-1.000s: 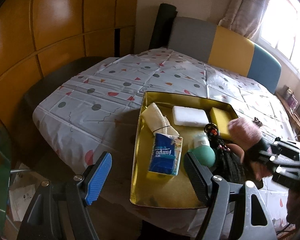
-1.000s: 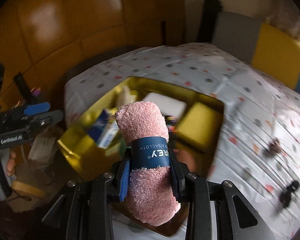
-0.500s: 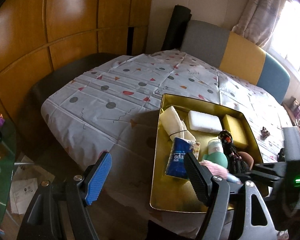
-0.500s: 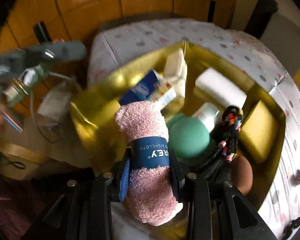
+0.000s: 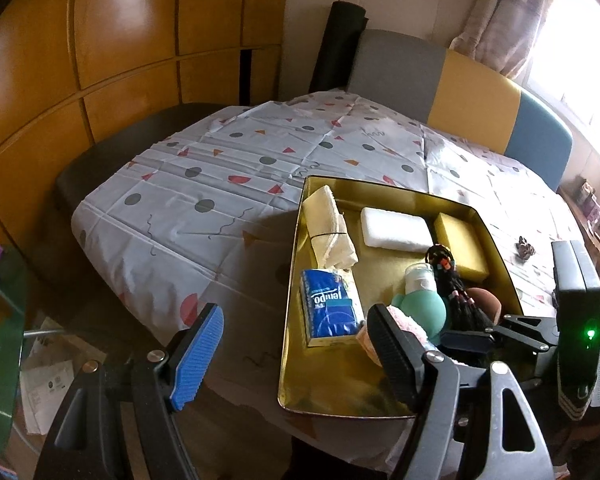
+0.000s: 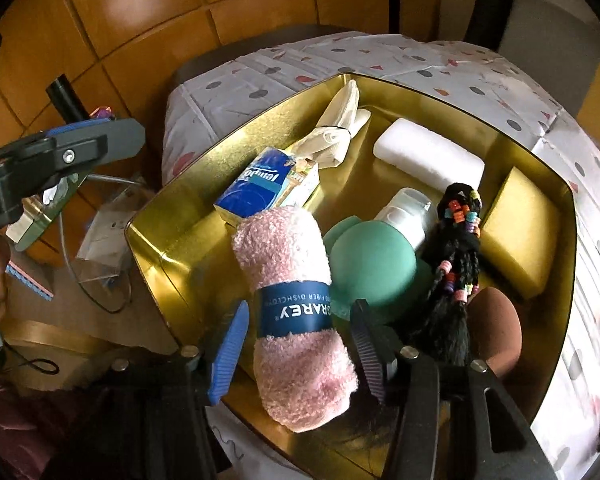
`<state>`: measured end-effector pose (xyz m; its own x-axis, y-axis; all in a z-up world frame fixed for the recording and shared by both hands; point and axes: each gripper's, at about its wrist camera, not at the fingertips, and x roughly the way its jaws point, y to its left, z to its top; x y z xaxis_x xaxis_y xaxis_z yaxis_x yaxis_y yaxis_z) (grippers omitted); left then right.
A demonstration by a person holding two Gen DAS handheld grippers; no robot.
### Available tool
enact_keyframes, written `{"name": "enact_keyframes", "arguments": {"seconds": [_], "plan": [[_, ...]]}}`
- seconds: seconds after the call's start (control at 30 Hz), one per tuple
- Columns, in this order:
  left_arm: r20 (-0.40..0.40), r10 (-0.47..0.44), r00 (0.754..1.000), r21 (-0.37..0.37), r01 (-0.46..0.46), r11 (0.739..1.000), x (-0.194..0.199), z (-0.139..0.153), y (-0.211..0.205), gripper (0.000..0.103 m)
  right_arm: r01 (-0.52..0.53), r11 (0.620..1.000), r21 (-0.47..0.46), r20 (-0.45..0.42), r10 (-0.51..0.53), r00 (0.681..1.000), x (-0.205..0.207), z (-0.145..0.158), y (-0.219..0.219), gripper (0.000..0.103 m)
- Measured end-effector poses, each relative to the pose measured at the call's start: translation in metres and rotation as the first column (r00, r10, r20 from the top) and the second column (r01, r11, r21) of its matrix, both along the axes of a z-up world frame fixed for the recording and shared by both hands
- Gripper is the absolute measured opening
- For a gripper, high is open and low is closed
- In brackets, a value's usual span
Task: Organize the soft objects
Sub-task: 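Carry the pink towel roll into the tray and open the right gripper, then move the left gripper to the pink satin scrunchie and grasp it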
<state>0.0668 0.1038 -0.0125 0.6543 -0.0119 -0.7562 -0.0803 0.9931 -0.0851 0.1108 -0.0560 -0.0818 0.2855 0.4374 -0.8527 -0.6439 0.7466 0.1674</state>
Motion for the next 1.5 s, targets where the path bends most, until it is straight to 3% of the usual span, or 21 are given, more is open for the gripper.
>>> {"name": "enact_keyframes", "arguments": {"seconds": [0.1, 0.2, 0.53, 0.87, 1.03, 1.23, 1.37, 1.5], "plan": [[0.005, -0.006, 1.0, 0.008, 0.006, 1.0, -0.001, 0.002, -0.002, 0.076, 0.017, 1.0, 0.024, 0.008, -0.017, 1.0, -0.004, 0.005, -0.005, 0.054], [0.011, -0.016, 1.0, 0.016, 0.016, 1.0, -0.002, 0.005, -0.007, 0.076, 0.052, 0.997, 0.066, 0.015, -0.053, 0.998, -0.006, 0.015, -0.015, 0.063], [0.023, -0.059, 0.998, 0.038, 0.058, 0.998, -0.004, 0.013, -0.024, 0.076, 0.18, 0.975, 0.127, 0.098, -0.193, 0.976, -0.012, 0.046, -0.058, 0.064], [0.026, -0.124, 0.992, 0.07, 0.122, 0.99, 0.0, 0.017, -0.054, 0.076, 0.408, 0.902, 0.145, 0.13, -0.426, 0.895, -0.009, 0.057, -0.149, 0.067], [0.029, -0.169, 0.985, 0.084, 0.167, 0.982, 0.004, 0.02, -0.073, 0.076, 0.526, 0.839, 0.138, 0.14, -0.542, 0.829, -0.009, 0.057, -0.201, 0.071], [0.025, -0.234, 0.972, 0.106, 0.23, 0.967, 0.013, 0.023, -0.101, 0.076, 0.666, 0.737, 0.121, 0.159, -0.676, 0.719, -0.012, 0.051, -0.271, 0.074], [0.017, -0.299, 0.954, 0.089, 0.297, 0.951, 0.023, 0.025, -0.126, 0.076, 0.775, 0.623, 0.104, 0.16, -0.78, 0.605, -0.015, 0.036, -0.322, 0.074], [0.011, -0.35, 0.937, 0.056, 0.348, 0.936, 0.033, 0.029, -0.155, 0.076, 0.879, 0.46, 0.121, 0.11, -0.887, 0.449, -0.025, 0.02, -0.368, 0.074]]}}
